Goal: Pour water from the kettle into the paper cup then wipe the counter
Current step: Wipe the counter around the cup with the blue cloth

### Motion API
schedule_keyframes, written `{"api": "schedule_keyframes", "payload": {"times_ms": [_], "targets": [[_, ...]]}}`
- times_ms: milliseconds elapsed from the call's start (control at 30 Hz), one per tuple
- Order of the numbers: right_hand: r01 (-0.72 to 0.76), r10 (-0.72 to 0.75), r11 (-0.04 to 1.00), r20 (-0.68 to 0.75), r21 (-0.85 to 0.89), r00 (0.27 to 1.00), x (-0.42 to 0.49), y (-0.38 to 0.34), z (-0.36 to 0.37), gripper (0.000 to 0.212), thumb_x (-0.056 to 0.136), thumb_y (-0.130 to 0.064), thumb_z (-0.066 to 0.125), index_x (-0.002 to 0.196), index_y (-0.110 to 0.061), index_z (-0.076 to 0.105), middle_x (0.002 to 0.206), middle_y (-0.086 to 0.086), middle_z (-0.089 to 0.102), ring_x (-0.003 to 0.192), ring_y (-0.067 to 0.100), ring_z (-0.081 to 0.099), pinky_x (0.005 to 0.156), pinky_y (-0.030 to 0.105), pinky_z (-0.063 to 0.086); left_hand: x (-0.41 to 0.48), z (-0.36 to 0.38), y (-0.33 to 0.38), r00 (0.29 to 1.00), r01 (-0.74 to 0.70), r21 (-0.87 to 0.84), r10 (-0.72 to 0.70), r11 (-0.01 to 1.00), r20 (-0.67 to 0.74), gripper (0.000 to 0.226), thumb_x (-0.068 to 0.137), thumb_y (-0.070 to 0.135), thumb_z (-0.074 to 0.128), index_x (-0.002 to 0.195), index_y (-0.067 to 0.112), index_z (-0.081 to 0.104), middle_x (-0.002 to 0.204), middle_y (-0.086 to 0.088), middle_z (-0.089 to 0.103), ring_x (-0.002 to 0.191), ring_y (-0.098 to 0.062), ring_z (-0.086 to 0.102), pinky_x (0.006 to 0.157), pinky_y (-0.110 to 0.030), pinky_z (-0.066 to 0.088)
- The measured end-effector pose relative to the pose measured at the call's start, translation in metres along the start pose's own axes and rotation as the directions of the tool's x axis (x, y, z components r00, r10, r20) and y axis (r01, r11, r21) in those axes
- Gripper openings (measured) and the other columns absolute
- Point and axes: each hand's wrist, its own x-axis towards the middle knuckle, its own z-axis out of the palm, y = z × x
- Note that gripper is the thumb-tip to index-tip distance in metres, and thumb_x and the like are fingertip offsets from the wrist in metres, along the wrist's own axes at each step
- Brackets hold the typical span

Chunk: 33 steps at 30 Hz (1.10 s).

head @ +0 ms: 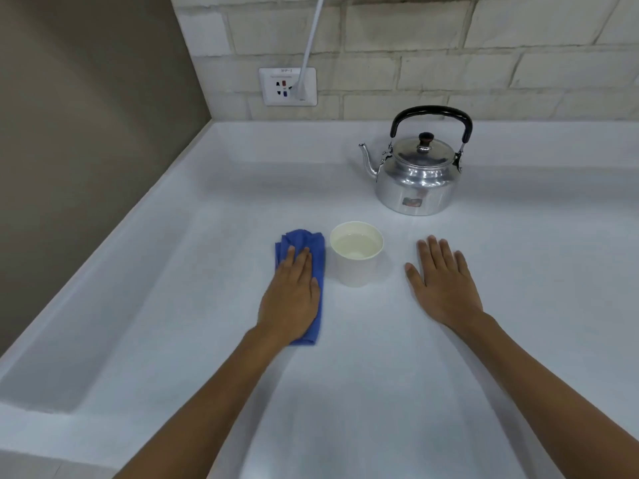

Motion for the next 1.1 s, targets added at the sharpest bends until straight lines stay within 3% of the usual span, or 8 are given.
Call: {"api": "schedule_keyframes", "payload": {"times_ms": [167, 367, 500, 700, 800, 900, 1033, 1100], "targets": [[0.002, -0.002, 1.000, -0.003, 0.005, 1.000, -0.001, 0.002, -0.001, 0.062, 0.094, -0.046, 0.014, 0.145, -0.013, 0.003, 0.157, 0.008, 0.002, 0.144, 0.021, -0.002, 0.119, 0.041, 0.000, -0.062, -0.029, -0.028, 0.996, -0.089, -0.065, 0.090, 0.994, 0.008, 0.058, 0.093, 0.037, 0.018, 0.142, 0.005, 0.022, 0.150, 0.001, 0.014, 0.141, -0.018, 0.007, 0.113, -0.016, 0.000], [-0.011, 0.011, 1.000, -0.001, 0.009, 1.000, -0.001, -0.003, -0.002, 0.061, 0.095, -0.045, 0.015, 0.145, -0.012, 0.003, 0.157, 0.009, 0.003, 0.144, 0.022, -0.002, 0.118, 0.041, 0.001, -0.044, -0.028, -0.013, 0.985, 0.167, 0.054, -0.169, 0.984, 0.025, 0.051, 0.097, 0.017, 0.025, 0.141, -0.007, 0.013, 0.153, -0.021, 0.015, 0.143, -0.034, 0.006, 0.119, -0.036, 0.004], [-0.012, 0.012, 1.000, -0.005, 0.000, 1.000, -0.001, -0.003, -0.002, 0.061, 0.095, -0.045, 0.016, 0.145, -0.012, 0.004, 0.157, 0.009, 0.003, 0.144, 0.023, -0.001, 0.118, 0.041, 0.001, -0.070, -0.016, 0.041, 0.999, 0.010, 0.050, -0.012, 0.999, 0.038, 0.044, 0.086, 0.013, 0.053, 0.122, -0.012, 0.047, 0.129, -0.026, 0.053, 0.122, -0.042, 0.048, 0.099, -0.050, 0.042], [-0.015, 0.015, 1.000, 0.007, 0.014, 1.000, -0.001, -0.001, -0.005, 0.061, 0.095, -0.045, 0.016, 0.145, -0.013, 0.003, 0.157, 0.008, 0.002, 0.144, 0.022, -0.002, 0.118, 0.040, 0.000, -0.100, -0.020, 0.010, 0.996, -0.026, -0.046, 0.030, 0.999, 0.088, 0.054, 0.098, 0.030, 0.021, 0.144, 0.014, -0.001, 0.154, 0.005, -0.005, 0.135, -0.004, -0.020, 0.107, -0.013, -0.017], [-0.015, 0.015, 1.000, 0.001, 0.010, 1.000, -0.002, -0.002, -0.004, 0.061, 0.095, -0.045, 0.015, 0.145, -0.013, 0.003, 0.157, 0.008, 0.002, 0.144, 0.022, -0.002, 0.118, 0.040, 0.000, -0.098, -0.033, 0.014, 0.989, 0.107, -0.031, -0.103, 0.994, 0.110, 0.051, 0.097, 0.026, 0.022, 0.141, 0.001, 0.018, 0.153, -0.011, 0.019, 0.142, -0.019, 0.005, 0.115, -0.029, 0.007], [-0.017, 0.017, 1.000, 0.014, 0.008, 1.000, -0.002, -0.003, -0.004, 0.061, 0.095, -0.045, 0.014, 0.145, -0.013, 0.002, 0.157, 0.008, 0.000, 0.144, 0.022, -0.004, 0.118, 0.040, -0.001, -0.095, -0.035, 0.045, 0.991, 0.044, 0.049, -0.050, 0.998, 0.121, 0.058, 0.096, 0.024, 0.011, 0.120, -0.008, 0.053, 0.127, -0.019, 0.058, 0.121, -0.035, 0.052, 0.095, -0.045, 0.045], [-0.016, 0.016, 1.000, 0.018, 0.004, 1.000, 0.000, -0.002, -0.003, 0.061, 0.095, -0.045, 0.014, 0.145, -0.013, 0.001, 0.157, 0.008, -0.001, 0.144, 0.022, -0.004, 0.118, 0.040, -0.002, -0.099, -0.024, 0.079, 0.986, -0.058, 0.075, 0.046, 0.995, 0.159, 0.051, 0.091, 0.025, 0.024, 0.126, -0.002, 0.050, 0.134, -0.012, 0.054, 0.127, -0.030, 0.046, 0.111, -0.034, 0.023], [-0.018, 0.017, 1.000, 0.024, 0.012, 1.000, 0.000, -0.001, -0.003, 0.061, 0.095, -0.045, 0.014, 0.145, -0.013, 0.000, 0.157, 0.008, -0.001, 0.144, 0.021, -0.005, 0.117, 0.039, -0.002, -0.099, -0.019, 0.098, 0.976, -0.110, 0.113, 0.086, 0.988, 0.199, 0.047, 0.085, 0.030, 0.043, 0.122, 0.004, 0.056, 0.130, -0.008, 0.058, 0.123, -0.025, 0.051, 0.104, -0.032, 0.040]]}}
